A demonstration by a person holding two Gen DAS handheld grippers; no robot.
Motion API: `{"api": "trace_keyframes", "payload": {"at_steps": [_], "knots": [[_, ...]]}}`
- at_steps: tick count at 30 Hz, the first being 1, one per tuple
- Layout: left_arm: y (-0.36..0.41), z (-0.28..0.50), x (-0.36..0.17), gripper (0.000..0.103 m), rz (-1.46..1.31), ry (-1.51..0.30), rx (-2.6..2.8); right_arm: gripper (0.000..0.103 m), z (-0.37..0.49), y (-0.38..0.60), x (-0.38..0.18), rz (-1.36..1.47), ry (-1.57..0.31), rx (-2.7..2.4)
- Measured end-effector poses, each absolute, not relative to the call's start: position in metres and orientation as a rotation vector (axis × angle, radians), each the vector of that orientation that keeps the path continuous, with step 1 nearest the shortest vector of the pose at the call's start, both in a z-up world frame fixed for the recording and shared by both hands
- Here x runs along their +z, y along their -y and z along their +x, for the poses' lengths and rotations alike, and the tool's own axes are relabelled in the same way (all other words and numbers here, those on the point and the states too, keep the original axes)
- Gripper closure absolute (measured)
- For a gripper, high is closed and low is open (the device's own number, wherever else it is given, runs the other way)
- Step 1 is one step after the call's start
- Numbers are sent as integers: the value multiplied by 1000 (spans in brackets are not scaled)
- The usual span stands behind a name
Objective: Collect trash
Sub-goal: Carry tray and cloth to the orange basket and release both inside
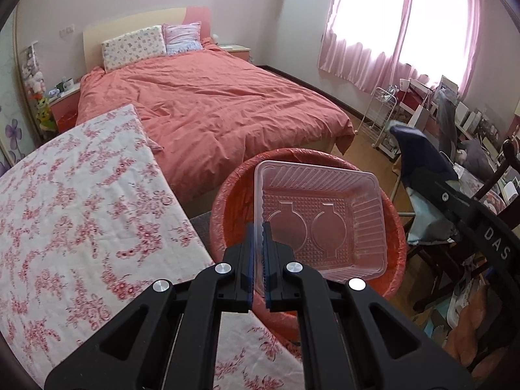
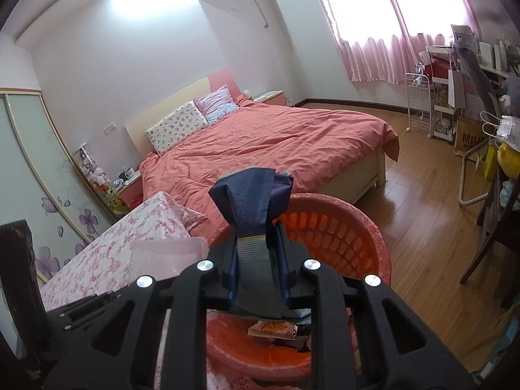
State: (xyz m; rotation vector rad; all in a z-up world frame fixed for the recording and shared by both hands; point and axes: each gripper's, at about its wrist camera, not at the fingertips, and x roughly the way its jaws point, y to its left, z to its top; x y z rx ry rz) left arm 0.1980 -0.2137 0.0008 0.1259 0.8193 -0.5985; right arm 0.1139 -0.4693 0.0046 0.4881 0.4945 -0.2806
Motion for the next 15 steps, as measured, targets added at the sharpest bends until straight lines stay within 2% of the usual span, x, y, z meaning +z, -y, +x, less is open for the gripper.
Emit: {"api": "trace_keyframes", "payload": {"at_steps": [2,6,8,10,15], "knots": [[219,199,-4,99,129,-835,-604,71,119,476,1,502,-499,-286],[226,202,-14,97,136,-872,-611,67,128,486,-9,540,-519,-281],[226,203,-18,90,137,-880,-609,61,130,489,-13,548,-529,-281],[227,204,-21,74,140,-887,-606,58,131,490,-17,548,-535,-286],[224,204,-24,71,140,-896,-588,53,126,488,-20,556,-540,-291]]}}
